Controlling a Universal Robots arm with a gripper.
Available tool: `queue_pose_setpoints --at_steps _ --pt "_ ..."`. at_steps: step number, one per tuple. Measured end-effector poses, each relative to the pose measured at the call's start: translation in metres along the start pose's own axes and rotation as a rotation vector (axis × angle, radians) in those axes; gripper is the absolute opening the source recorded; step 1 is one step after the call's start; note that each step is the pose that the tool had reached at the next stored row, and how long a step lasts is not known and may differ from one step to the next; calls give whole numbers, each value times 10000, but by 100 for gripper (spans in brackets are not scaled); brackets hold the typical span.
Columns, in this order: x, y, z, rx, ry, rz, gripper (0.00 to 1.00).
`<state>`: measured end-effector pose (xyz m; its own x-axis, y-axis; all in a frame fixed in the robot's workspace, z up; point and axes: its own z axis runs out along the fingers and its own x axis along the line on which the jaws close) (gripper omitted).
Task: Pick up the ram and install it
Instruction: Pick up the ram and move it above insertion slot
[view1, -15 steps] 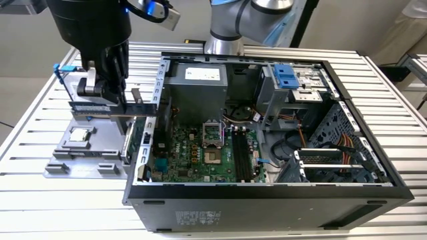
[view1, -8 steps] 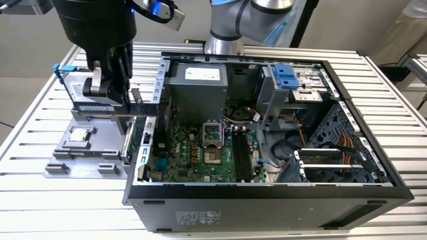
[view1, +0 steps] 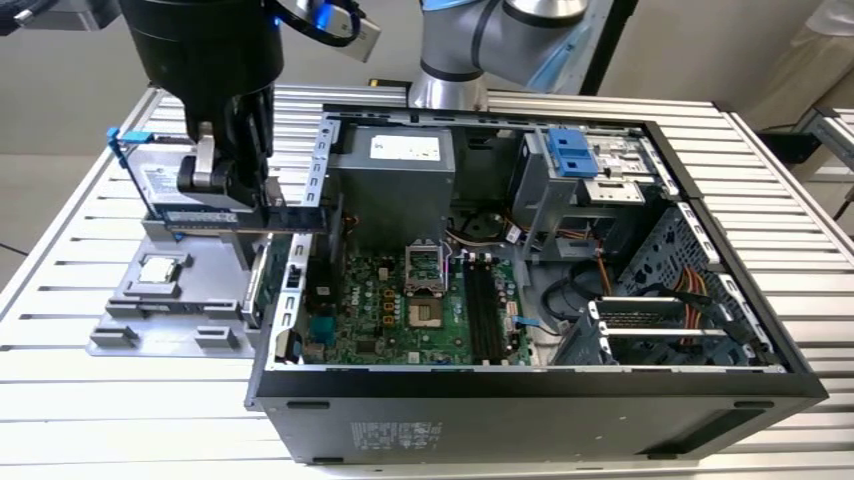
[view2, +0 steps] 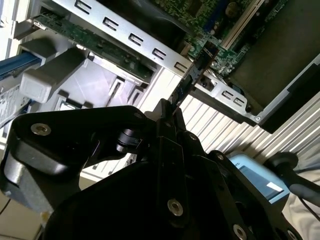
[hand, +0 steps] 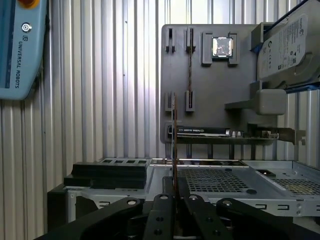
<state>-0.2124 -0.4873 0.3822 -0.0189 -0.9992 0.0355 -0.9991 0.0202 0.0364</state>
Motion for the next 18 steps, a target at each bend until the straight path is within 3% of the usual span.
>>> queue_pose_setpoints --at_steps 18 --pt "-2 -105 -5 -1 2 1 0"
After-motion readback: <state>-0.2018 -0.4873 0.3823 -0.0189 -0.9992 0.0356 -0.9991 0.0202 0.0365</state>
